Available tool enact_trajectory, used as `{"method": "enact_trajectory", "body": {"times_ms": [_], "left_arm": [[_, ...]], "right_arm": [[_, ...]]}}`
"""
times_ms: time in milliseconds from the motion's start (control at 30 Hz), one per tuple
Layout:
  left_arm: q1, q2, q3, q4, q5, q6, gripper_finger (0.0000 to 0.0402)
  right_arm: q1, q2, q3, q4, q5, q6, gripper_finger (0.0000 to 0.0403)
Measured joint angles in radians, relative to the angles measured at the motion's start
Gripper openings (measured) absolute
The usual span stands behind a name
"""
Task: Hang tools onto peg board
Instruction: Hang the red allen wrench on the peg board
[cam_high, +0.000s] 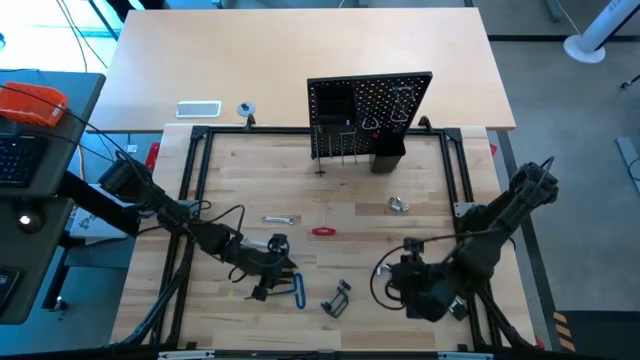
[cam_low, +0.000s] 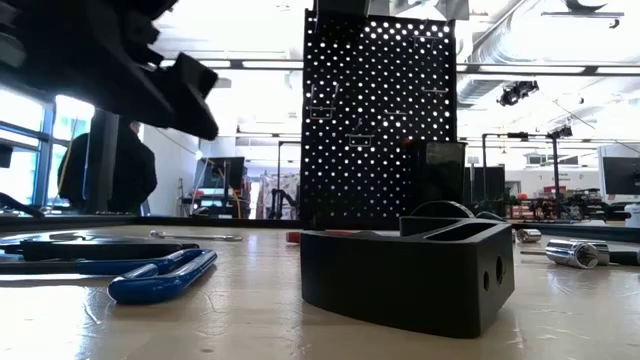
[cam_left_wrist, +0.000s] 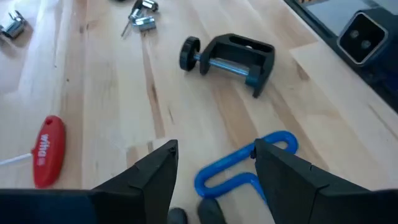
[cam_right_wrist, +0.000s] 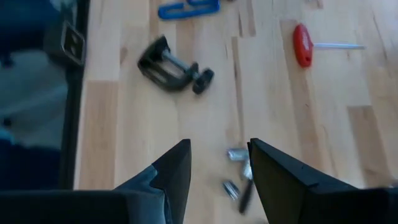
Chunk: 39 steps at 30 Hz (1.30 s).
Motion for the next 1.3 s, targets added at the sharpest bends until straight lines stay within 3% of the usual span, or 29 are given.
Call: {"method": "enact_trajectory", "body": {"times_ms": [200, 333, 833, 1000, 1100, 1300], "left_arm": [[0.042, 0.039, 0.000, 0.022, 0.008, 0.050, 0.0204], [0.063, 0.079, 0.000, 0.037, 0.011, 0.067, 0.0204], [0.163, 0.138, -0.001, 0.119, 0.039, 0.134, 0.0204], [0.189, 0.138, -0.001, 0.106, -0.004, 0.150, 0.0204], [0.211, 0.138, -0.001, 0.111, -0.046, 0.177, 0.0204], [0.308, 0.138, 0.000, 0.139, -0.024, 0.217, 0.0204]], "right_arm": [[0.046, 0.000, -0.127, 0.239, 0.119, 0.033, 0.0158], [0.051, 0.000, -0.192, 0.308, 0.182, 0.057, 0.0158], [0.016, 0.001, -0.322, 0.335, 0.288, 0.042, 0.0158], [-0.005, 0.001, -0.349, 0.357, 0.309, 0.037, 0.0158], [-0.021, 0.001, -0.382, 0.424, 0.312, 0.006, 0.0158], [-0.050, 0.001, -0.473, 0.629, 0.311, -0.051, 0.0158]]}}
